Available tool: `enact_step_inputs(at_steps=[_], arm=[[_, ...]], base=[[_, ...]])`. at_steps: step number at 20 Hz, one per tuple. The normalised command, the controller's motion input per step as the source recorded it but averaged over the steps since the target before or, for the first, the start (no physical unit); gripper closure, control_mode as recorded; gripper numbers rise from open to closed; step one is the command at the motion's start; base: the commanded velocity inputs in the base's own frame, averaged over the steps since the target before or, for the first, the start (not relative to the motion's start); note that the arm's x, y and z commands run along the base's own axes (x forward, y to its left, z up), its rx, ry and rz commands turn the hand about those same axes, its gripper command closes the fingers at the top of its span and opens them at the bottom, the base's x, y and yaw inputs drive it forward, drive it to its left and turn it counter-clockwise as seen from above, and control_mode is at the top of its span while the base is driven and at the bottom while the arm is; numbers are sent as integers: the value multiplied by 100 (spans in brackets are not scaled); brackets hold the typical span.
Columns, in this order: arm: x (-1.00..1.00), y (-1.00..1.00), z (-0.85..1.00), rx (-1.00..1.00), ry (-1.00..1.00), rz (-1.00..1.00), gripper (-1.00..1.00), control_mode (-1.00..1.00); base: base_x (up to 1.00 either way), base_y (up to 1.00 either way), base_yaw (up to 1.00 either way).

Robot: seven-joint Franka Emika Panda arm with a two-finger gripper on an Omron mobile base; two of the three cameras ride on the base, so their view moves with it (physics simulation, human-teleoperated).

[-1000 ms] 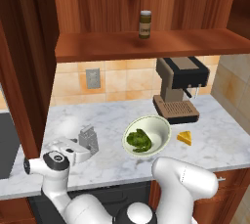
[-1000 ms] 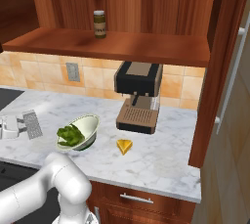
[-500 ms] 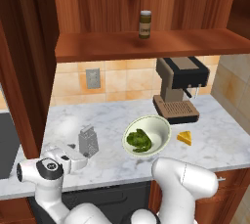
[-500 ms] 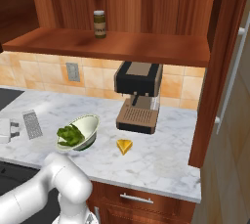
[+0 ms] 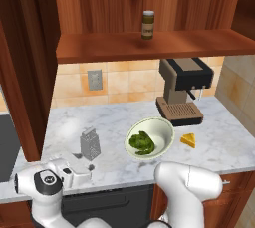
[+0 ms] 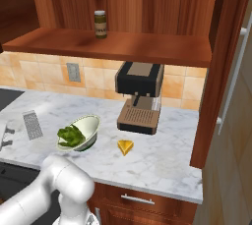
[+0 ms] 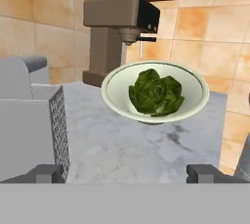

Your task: Pick the cheese from the fridge and the cheese grater from the cabinet and place them next to the salad bowl.

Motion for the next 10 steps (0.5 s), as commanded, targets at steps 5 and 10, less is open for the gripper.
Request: enact_step_inputs(at_steps=[5, 10], arm=[[-40, -46, 24, 0, -3, -12, -100, -100], [-51, -39, 24, 0, -3, -13, -100, -100]], base=[[0, 0, 0], [0, 0, 0]])
